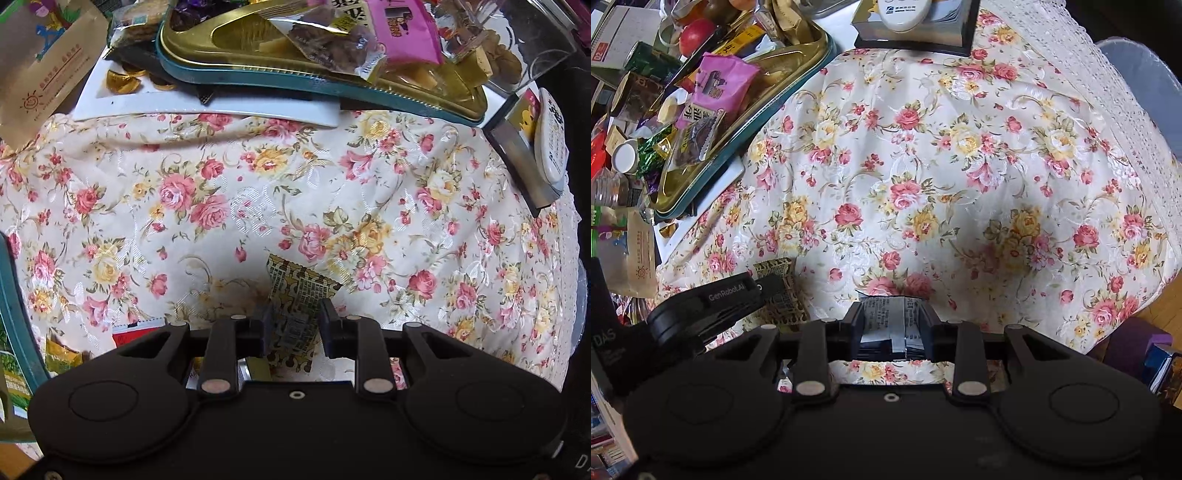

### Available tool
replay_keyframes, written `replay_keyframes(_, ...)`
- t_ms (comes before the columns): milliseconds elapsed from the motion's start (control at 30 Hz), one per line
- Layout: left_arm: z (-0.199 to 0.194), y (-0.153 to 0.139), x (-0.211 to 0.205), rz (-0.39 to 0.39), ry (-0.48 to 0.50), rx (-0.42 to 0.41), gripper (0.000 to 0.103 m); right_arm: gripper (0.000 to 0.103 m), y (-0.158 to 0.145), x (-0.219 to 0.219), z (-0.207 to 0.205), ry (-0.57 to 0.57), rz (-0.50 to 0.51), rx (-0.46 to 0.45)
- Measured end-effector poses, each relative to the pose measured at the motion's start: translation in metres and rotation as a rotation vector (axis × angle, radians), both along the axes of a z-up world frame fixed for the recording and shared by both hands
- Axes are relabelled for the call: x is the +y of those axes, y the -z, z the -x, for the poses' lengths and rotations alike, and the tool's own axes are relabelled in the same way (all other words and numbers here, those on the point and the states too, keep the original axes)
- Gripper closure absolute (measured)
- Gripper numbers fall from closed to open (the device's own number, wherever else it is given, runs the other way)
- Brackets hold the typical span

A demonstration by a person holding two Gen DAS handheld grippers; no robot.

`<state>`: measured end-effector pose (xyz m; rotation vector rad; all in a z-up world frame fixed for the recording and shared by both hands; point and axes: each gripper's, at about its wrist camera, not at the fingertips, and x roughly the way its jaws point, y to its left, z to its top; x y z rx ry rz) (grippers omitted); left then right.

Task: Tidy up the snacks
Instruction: 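Grasp the gold-patterned square packet with the left tool while the right lifts the white packet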

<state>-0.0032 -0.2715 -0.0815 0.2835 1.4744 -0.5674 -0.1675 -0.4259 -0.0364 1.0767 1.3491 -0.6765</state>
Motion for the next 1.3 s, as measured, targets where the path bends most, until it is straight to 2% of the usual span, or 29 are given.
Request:
replay_keyframes(200, -0.001, -0.002, 0.000, 0.038, 0.002, 0.014, 0.069, 0.069, 0.000, 0.000, 0.001, 0.003, -0.002, 0.004)
replay_keyframes(333, 0.006, 0.001, -0.007, 0.004, 0.049, -0.020, 0.068, 0.069, 0.001, 0.000, 0.001, 0.003, -0.005, 0.010)
replay_keyframes(400, 0.012, 0.001, -0.011, -0.017, 0.084, -0.058, 0.065, 0.069, 0.002, 0.001, 0.000, 0.002, -0.006, 0.012)
replay_keyframes(467, 0.017, 0.002, -0.014, -0.033, 0.108, -0.084, 0.057, 0.069, 0.003, 0.001, -0.001, -0.005, -0.006, 0.014)
replay_keyframes(567, 0.022, 0.007, -0.018, -0.062, 0.123, -0.109, 0.054, 0.069, 0.005, 0.002, -0.001, -0.012, -0.006, 0.021)
replay_keyframes(633, 0.022, 0.012, -0.019, -0.082, 0.124, -0.117, 0.052, 0.069, 0.007, 0.002, -0.002, -0.014, -0.008, 0.026)
replay_keyframes(700, 0.018, 0.022, -0.018, -0.095, 0.110, -0.073, 0.052, 0.069, 0.009, 0.002, -0.002, -0.016, -0.011, 0.028)
replay_keyframes(733, 0.017, 0.021, -0.017, -0.071, 0.100, -0.077, 0.049, 0.069, 0.010, 0.003, -0.003, -0.018, -0.013, 0.028)
replay_keyframes(800, 0.016, 0.020, -0.017, -0.070, 0.095, -0.066, 0.050, 0.069, 0.012, 0.003, -0.004, -0.028, -0.015, 0.028)
replay_keyframes(833, 0.017, 0.019, -0.017, -0.074, 0.099, -0.075, 0.060, 0.069, 0.014, 0.004, -0.005, -0.032, -0.015, 0.028)
replay_keyframes(933, 0.016, 0.016, -0.018, -0.051, 0.087, -0.022, 0.062, 0.069, 0.020, 0.005, -0.007, -0.039, -0.012, 0.039)
replay_keyframes(1033, 0.013, 0.006, -0.015, -0.021, 0.053, 0.011, 0.062, 0.067, 0.027, 0.004, -0.005, -0.028, -0.017, 0.058)
replay_keyframes(1300, 0.005, -0.044, 0.001, -0.001, 0.053, -0.071, 0.062, 0.063, 0.044, 0.002, -0.001, 0.007, -0.033, 0.113)
